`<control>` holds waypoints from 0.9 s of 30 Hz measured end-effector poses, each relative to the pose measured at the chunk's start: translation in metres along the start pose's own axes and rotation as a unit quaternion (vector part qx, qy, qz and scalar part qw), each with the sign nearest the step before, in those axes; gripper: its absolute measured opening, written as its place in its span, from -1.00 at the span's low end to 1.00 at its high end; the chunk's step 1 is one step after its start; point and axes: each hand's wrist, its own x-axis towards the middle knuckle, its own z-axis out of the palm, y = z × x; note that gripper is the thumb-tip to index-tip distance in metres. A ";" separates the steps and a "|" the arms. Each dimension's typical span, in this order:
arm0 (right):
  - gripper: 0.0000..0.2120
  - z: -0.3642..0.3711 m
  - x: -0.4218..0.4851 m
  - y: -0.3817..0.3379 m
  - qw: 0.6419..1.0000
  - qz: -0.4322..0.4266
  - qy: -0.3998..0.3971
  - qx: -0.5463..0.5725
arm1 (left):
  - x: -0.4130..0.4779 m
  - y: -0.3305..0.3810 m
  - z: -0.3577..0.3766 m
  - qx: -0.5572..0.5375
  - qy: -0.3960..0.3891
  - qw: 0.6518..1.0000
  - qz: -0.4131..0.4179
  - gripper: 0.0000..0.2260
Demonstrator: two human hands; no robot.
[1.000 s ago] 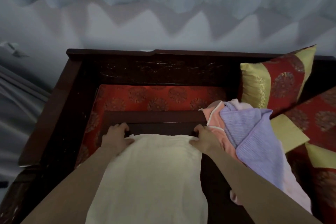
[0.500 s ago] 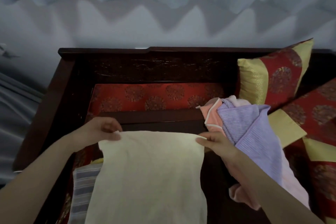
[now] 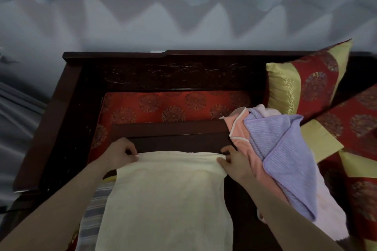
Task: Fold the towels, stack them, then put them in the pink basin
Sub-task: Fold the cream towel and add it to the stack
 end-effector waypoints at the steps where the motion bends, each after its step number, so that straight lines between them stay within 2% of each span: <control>1: -0.76 0.001 0.001 0.000 1.000 0.000 0.003 -0.021 | 0.003 0.000 0.002 0.030 -0.018 0.999 0.013 -0.93; 4: -0.84 0.004 0.005 -0.003 0.997 0.003 -0.019 -0.079 | 0.010 0.000 0.008 0.096 -0.081 0.992 0.004 -0.93; 7: -0.89 0.003 0.008 -0.005 0.991 -0.017 -0.034 -0.130 | 0.011 0.002 0.015 0.103 -0.105 0.989 -0.014 -0.83; 11: -0.86 -0.020 0.008 -0.007 0.976 -0.117 0.043 -0.179 | -0.004 0.011 -0.009 0.027 -0.126 0.991 0.023 -0.85; 13: -0.96 -0.044 0.008 -0.017 0.984 -0.133 0.053 -0.103 | -0.018 0.022 -0.041 -0.077 -0.130 0.987 0.055 -0.83; 16: -0.85 -0.094 0.007 -0.056 0.986 -0.159 0.036 0.044 | -0.047 0.049 -0.107 -0.189 -0.123 0.969 0.104 -0.84; 18: -0.91 -0.133 0.002 -0.087 0.974 -0.196 0.072 0.093 | -0.072 0.070 -0.150 -0.236 -0.098 0.957 0.136 -0.88; 19: -0.93 -0.156 0.000 -0.104 0.965 -0.215 0.102 0.109 | -0.084 0.080 -0.171 -0.261 -0.074 0.951 0.149 -0.85; 21: -0.94 -0.194 -0.002 -0.130 0.948 -0.256 0.140 0.127 | -0.096 0.095 -0.206 -0.283 -0.017 0.944 0.171 -0.63; 23: -0.85 -0.229 -0.006 -0.154 0.935 -0.312 0.160 0.051 | -0.105 0.108 -0.235 -0.200 0.029 0.960 0.194 -0.48; 25: -0.85 -0.256 -0.014 -0.175 0.918 -0.364 0.153 -0.041 | -0.115 0.117 -0.257 -0.040 0.066 0.970 0.229 -0.47; 27: -0.82 -0.276 -0.026 -0.191 0.902 -0.394 0.151 -0.091 | -0.129 0.123 -0.270 0.022 0.106 0.963 0.247 -0.49</control>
